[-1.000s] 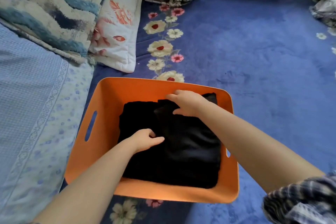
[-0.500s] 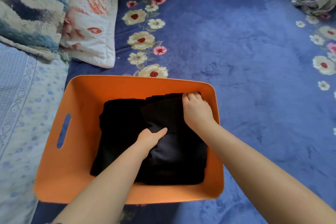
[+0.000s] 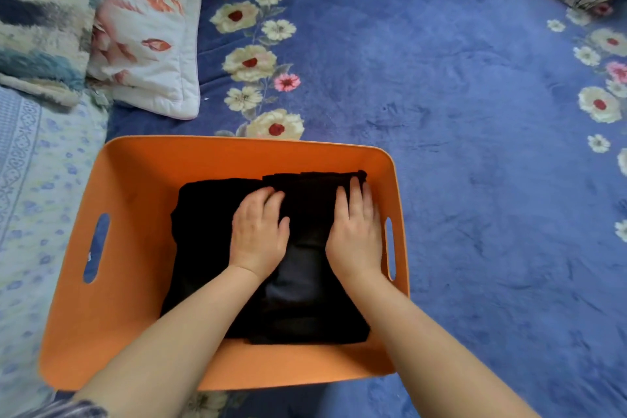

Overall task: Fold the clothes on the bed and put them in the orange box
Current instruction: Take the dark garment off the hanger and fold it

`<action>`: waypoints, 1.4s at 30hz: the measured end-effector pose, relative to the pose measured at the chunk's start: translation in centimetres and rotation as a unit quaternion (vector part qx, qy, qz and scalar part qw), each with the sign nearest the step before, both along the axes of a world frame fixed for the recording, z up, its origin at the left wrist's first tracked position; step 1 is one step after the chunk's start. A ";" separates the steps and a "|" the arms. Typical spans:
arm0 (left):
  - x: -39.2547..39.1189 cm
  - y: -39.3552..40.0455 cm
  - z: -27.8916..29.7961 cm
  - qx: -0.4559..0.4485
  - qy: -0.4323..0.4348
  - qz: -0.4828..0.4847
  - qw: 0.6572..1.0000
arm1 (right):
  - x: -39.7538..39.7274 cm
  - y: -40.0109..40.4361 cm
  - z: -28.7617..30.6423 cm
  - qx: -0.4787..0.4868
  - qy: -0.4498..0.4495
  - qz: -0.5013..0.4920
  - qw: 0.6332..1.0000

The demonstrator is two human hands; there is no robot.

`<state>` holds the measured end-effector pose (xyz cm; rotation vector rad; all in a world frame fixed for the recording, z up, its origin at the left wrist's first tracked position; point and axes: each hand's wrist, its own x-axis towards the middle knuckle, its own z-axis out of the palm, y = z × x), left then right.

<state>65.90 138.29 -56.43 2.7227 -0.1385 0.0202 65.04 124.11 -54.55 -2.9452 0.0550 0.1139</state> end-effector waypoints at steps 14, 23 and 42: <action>2.7 -1.4 -1.5 0.196 0.203 -0.113 0.953 | 1.2 -0.7 -4.1 -0.013 0.139 -0.027 0.990; -2.3 0.6 0.3 0.144 0.191 -0.286 0.928 | 0.1 -1.5 1.5 0.013 0.159 0.039 0.986; -2.2 0.4 -0.7 0.240 0.131 -0.273 0.922 | -1.3 -1.1 0.3 0.033 0.097 -0.022 0.994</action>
